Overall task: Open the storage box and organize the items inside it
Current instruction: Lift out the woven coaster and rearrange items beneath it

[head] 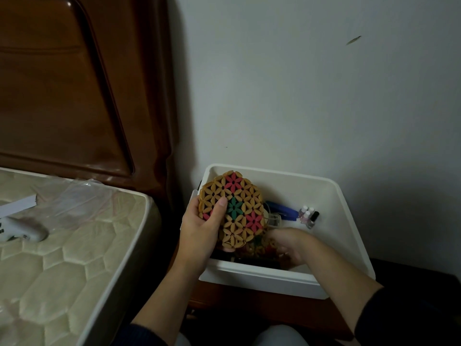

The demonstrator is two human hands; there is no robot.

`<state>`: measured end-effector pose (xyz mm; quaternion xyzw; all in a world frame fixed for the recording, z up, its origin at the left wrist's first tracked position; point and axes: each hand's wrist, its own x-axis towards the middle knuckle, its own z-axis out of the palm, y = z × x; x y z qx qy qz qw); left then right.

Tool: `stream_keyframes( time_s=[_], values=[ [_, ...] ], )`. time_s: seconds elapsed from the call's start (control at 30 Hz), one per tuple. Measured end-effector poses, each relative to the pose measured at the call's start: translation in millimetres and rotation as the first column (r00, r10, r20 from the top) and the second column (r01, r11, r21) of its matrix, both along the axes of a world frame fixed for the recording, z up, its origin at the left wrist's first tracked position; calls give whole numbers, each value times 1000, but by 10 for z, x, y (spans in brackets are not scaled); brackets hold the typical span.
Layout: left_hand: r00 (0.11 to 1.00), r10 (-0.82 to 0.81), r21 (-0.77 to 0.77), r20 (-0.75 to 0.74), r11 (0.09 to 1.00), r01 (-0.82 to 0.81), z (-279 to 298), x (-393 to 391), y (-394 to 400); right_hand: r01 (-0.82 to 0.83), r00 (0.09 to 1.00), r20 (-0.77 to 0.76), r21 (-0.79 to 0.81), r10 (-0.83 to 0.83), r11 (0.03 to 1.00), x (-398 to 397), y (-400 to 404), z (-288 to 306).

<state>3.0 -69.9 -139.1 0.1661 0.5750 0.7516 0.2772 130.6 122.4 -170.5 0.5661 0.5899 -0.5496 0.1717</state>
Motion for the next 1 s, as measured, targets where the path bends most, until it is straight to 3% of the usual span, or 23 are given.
stream_keyframes(
  time_s=[0.1,0.17,0.33,0.47,0.8,0.9,1.0],
  values=[
    [999,9,10,35,1000,-10,1,-2,11,37,999,-27,34,-36,999,45,13,31],
    [998,24,13,54,1000,-24,-4,-1,11,143,982,-115,-46,-148,989,78,21,32],
    [997,33,13,66,999,-34,10,9,-10,306,858,-344,-254,-381,918,149,123,147],
    [998,25,-1,62,1000,-25,15,10,-11,390,756,-385,-387,-530,836,234,218,300],
    [997,34,-18,75,999,-33,-7,-20,-14,350,785,-398,-347,-474,870,550,396,554],
    [996,37,-27,78,999,-35,-9,-23,-9,273,806,-425,-349,-411,897,657,459,705],
    [996,40,-31,77,999,-38,2,-18,1,127,771,-556,-342,-310,931,728,522,872]
  ],
)
